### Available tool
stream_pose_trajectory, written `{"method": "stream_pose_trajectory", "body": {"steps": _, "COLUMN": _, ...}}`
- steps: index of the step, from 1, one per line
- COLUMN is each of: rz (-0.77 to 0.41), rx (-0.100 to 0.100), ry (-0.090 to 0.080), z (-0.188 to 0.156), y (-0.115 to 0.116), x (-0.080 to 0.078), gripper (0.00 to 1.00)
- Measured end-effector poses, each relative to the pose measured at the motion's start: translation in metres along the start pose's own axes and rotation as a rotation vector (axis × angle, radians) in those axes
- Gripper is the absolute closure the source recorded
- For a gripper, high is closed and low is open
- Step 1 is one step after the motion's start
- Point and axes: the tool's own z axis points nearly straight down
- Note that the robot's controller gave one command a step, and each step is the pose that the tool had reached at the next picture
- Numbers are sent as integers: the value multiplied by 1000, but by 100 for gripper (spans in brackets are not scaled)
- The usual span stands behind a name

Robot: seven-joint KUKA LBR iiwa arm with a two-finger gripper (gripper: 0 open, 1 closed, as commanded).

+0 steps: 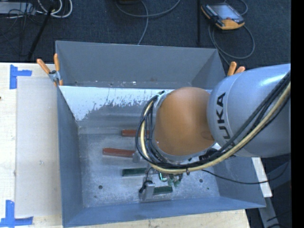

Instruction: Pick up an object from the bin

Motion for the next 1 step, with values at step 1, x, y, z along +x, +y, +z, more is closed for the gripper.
{"method": "stream_pose_trajectory", "body": {"steps": 1, "rz": -23, "rx": -3, "ry": -17, "z": 118, "y": -25, "x": -52, "gripper": 0}}
